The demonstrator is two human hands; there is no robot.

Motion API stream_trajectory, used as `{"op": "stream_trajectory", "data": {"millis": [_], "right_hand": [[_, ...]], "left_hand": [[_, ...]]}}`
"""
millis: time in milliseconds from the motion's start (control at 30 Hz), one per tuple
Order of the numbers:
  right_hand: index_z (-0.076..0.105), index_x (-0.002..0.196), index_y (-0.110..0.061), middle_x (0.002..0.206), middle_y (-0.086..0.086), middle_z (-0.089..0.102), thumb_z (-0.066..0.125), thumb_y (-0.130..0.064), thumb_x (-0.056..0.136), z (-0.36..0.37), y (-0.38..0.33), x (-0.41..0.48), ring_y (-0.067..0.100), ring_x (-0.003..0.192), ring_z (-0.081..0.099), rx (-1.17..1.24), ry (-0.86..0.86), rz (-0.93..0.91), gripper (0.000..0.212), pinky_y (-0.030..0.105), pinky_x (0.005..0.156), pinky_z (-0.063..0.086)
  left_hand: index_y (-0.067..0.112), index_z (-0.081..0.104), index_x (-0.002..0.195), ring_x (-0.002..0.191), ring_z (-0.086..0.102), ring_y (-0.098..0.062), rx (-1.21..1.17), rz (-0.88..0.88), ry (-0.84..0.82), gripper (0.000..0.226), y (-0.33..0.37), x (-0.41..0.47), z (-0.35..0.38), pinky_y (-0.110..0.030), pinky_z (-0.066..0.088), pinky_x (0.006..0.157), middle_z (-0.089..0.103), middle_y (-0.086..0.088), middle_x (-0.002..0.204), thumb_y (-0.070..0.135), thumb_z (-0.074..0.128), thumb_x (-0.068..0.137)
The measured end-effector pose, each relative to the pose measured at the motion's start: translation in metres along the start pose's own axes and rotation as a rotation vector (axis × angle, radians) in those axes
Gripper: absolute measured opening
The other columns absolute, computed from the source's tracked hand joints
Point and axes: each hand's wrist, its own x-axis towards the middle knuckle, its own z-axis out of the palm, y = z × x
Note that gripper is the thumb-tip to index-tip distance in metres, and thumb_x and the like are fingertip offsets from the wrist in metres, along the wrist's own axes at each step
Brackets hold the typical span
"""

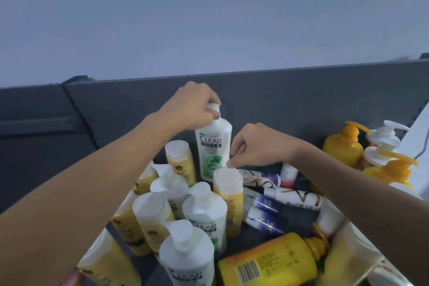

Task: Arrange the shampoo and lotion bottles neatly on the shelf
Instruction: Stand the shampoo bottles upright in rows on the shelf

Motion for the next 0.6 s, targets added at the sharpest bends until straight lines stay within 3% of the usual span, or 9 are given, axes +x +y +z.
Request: {"op": "stream_trajectory", "data": {"millis": [133,267,467,600], "right_hand": [[0.069,0.098,0.01,0.103,0.027,0.07,0.077,-0.044,0.077,0.012,0.005,0.003,0.041,0.1,0.065,0.014,-0.055,-0.03,0.058,0.051,0.089,0.057],[0.07,0.098,0.009,0.103,0.027,0.07,0.076,-0.047,0.078,0.02,0.002,0.005,0.04,0.1,0.066,0.018,-0.092,-0.031,0.06,0.05,0.087,0.057],[0.079,0.094,-0.017,0.092,0.001,0.08,0.084,-0.055,0.073,0.022,-0.008,0.003,0.017,0.089,0.074,-0.034,-0.135,-0.023,0.043,0.044,0.085,0.061],[0.076,0.1,-0.019,0.09,-0.006,0.076,0.089,-0.05,0.066,0.023,-0.018,-0.003,0.012,0.084,0.07,-0.101,-0.131,-0.038,0.047,0.032,0.075,0.06]], "left_hand": [[0.029,0.074,0.116,0.104,0.065,-0.023,0.137,0.018,-0.035,0.029,-0.011,-0.006,0.028,-0.042,0.051,0.095,0.073,0.003,0.116,0.037,0.071,0.088],[0.032,0.075,0.11,0.097,0.063,-0.017,0.3,0.084,-0.025,0.026,-0.016,-0.009,0.047,-0.039,0.038,0.098,0.074,0.01,0.102,0.045,0.067,0.089],[0.036,0.074,0.112,0.111,0.054,-0.016,0.336,0.088,-0.078,0.03,-0.024,-0.013,0.066,-0.037,0.035,0.096,0.07,0.008,0.11,0.052,0.066,0.088],[0.035,0.067,0.129,0.123,0.051,-0.018,0.338,0.107,-0.112,0.042,-0.029,-0.021,0.062,-0.038,0.035,0.102,0.067,0.008,0.126,0.05,0.068,0.09]]}}
